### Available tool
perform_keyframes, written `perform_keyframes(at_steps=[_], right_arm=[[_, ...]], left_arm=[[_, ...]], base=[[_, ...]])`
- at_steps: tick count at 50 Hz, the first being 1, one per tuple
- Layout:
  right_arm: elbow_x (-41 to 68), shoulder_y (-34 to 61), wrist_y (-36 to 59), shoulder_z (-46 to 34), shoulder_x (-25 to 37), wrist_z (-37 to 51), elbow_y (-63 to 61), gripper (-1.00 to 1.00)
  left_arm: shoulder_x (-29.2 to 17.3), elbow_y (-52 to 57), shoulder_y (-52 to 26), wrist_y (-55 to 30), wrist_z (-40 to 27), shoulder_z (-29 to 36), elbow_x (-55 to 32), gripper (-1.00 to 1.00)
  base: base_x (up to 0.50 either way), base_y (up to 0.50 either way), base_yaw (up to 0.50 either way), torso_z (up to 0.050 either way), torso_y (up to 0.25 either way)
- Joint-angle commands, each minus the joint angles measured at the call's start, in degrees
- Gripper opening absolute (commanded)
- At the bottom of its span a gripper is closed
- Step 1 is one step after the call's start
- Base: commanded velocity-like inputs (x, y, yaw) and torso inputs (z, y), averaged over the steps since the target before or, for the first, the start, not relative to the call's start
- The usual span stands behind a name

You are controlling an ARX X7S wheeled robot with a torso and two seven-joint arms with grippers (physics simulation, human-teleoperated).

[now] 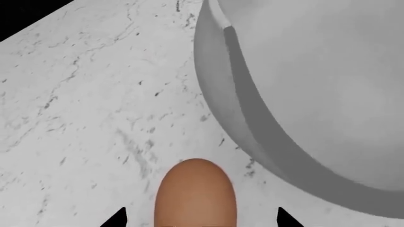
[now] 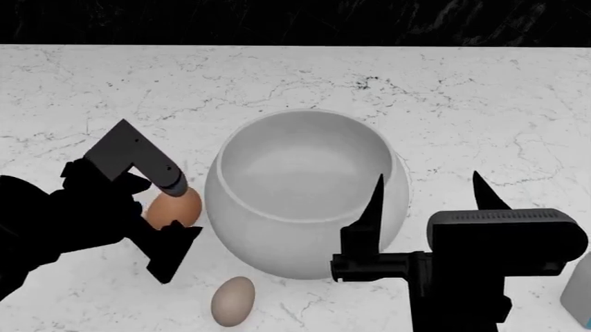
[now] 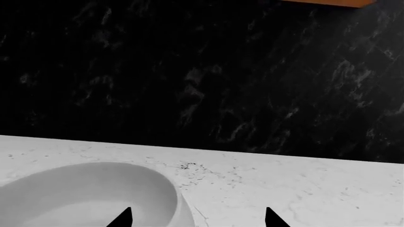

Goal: Place the eggs and milk next to the bowl.

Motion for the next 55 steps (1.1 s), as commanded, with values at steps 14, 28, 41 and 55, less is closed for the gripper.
perform_keyframes(at_steps=[14,28,41,55], right_arm=[[0.2,0.2,0.1,-0.3,0.1,0.4,-0.3,1.0],[0.5,1.6,0.8,-0.8,0.0,0.4,-0.2,1.0],[0.8,1.7,1.3,-0.7,0.2,0.9,-0.9,1.0],[1.0,2.0,1.9,-0.7,0.4,1.3,-1.6,1.0]], left_arm=[[-3.3,9.3,-0.2,-5.0,-2.2,-5.5,-5.0,1.0],[-5.4,13.3,0.8,-7.0,-4.8,-11.2,-8.8,1.0],[-7.2,19.6,4.0,-10.4,-11.9,-20.9,-14.3,1.0],[-7.3,24.1,9.9,-6.6,-21.1,-31.2,-16.0,1.0]], base=[[0.0,0.0,0.0,0.0,0.0],[0.0,0.0,0.0,0.0,0.0],[0.0,0.0,0.0,0.0,0.0],[0.0,0.0,0.0,0.0,0.0]])
